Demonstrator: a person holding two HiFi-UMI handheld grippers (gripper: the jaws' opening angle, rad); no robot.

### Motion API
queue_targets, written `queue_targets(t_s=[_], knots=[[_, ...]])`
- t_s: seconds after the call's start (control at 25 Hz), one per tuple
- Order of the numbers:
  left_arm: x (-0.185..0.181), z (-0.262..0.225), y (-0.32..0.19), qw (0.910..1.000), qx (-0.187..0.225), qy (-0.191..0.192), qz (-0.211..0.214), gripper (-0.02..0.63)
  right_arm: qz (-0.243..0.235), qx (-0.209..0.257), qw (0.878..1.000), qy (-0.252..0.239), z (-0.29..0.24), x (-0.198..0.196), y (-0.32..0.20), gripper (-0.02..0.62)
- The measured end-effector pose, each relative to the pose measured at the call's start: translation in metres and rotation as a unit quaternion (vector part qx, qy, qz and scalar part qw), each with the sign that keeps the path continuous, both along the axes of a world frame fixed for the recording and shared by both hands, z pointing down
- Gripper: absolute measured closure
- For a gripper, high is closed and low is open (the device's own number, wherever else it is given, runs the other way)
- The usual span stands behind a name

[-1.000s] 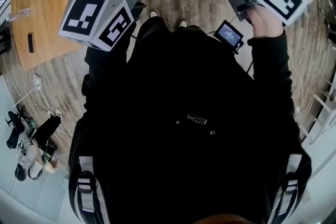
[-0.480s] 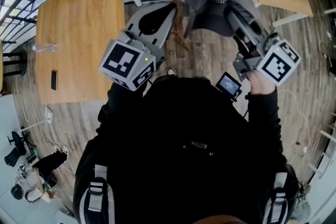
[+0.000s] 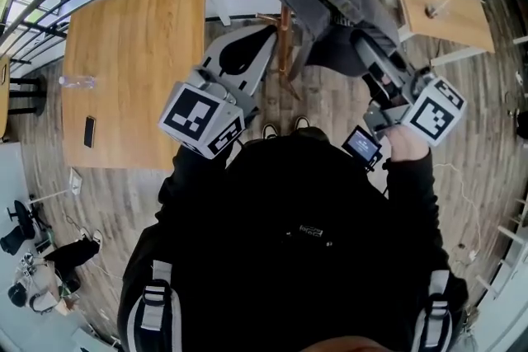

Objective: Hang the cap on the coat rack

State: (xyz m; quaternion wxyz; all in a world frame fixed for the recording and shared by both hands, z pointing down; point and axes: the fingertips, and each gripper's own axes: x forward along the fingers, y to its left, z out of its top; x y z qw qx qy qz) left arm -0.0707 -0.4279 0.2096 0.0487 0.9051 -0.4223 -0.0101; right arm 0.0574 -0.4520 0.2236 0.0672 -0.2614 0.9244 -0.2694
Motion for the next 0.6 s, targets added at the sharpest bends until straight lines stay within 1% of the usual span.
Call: queue_targets(t_s=[0.12, 0.24, 0.36, 0.48, 0.6], knots=[[0.002, -0.001, -0.019, 1.0, 0.002, 0.005, -0.004, 0.601, -0.009, 0.002, 1.0, -0.005, -0.004, 0.001, -0.024, 0.569], [0.007, -0.004, -0.031, 1.0, 0.008, 0.005, 0.001, 0.601, -0.015, 0.006, 1.0, -0.014, -0.012, -0.001, -0.039, 0.569], [0.006, -0.005, -0.035, 0.9999, 0.01, 0.008, 0.001, 0.601, -0.019, 0.006, 0.999, -0.025, -0.02, -0.004, -0.04, 0.569], [-0.002, -0.007, -0.041, 0.9999, 0.01, 0.011, -0.001, 0.601, -0.025, 0.017, 0.999, -0.026, -0.031, -0.012, -0.04, 0.569], [0.002, -0.01, -0.04, 0.9999, 0.013, 0.011, 0.003, 0.601, -0.024, 0.023, 0.999, -0.027, -0.035, -0.01, -0.04, 0.57]])
